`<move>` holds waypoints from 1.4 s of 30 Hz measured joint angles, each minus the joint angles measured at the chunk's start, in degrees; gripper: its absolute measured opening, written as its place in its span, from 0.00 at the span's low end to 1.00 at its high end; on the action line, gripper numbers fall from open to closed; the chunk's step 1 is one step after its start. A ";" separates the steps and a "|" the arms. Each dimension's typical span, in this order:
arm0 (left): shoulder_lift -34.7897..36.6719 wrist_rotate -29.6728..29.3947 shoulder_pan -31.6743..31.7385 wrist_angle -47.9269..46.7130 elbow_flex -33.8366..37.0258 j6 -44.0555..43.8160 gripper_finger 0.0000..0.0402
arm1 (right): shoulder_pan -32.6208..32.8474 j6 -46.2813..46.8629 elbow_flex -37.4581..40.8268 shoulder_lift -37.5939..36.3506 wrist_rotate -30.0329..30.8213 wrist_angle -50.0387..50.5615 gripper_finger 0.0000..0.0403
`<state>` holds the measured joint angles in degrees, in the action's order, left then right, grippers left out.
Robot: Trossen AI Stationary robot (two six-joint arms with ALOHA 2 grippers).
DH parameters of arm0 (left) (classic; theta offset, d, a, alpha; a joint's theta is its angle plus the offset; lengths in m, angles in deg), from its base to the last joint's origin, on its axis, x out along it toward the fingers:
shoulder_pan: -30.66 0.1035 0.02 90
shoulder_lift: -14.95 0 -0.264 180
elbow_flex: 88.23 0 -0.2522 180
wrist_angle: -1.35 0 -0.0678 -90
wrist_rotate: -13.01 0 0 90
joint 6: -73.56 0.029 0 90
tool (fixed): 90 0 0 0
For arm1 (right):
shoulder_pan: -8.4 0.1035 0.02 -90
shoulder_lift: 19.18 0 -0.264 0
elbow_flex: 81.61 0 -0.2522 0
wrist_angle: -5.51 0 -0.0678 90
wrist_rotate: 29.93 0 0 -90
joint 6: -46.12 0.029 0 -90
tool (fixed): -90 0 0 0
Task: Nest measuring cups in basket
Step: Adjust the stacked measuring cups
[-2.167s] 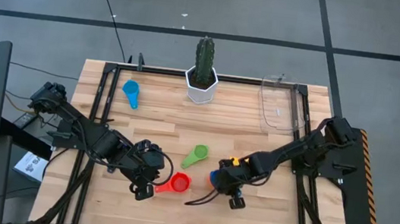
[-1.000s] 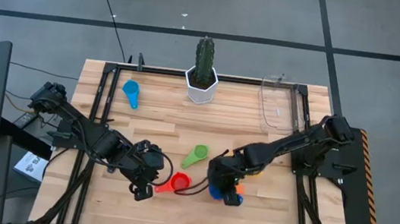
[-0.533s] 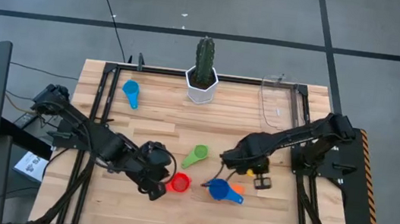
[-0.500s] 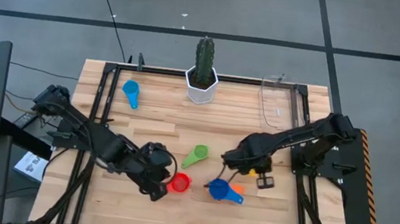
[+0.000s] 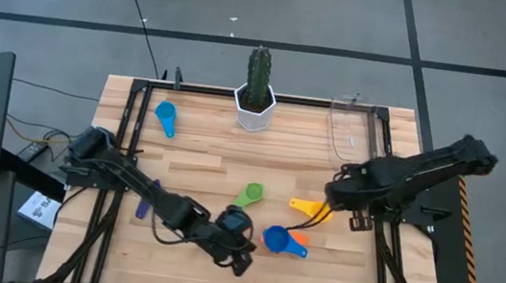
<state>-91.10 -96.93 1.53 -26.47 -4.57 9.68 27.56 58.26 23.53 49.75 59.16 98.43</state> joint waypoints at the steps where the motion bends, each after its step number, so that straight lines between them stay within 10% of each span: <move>1: -1.04 -0.01 0.16 1.06 0.11 -0.14 0.01 | 0.22 0.28 1.68 -1.93 -0.10 -1.71 0.01; 15: -8.78 -1.09 1.36 9.23 -0.01 -6.78 0.00 | 1.26 1.28 20.30 -10.51 -0.05 -36.47 0.01; 23: -10.38 -0.86 1.31 3.07 0.05 -10.21 0.00 | 0.15 4.10 25.53 -4.68 2.62 -53.48 0.01; 34: -10.42 -1.48 2.84 -3.63 0.03 -8.52 0.01 | 6.85 14.07 25.65 2.21 -17.84 -70.65 0.01; 42: -12.20 -2.85 5.47 -4.79 0.01 -8.01 0.01 | 12.48 24.39 25.65 12.25 -14.28 -79.96 0.00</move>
<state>-103.30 -99.78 7.00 -31.26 -4.56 1.67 40.05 82.65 49.19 62.01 44.88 18.47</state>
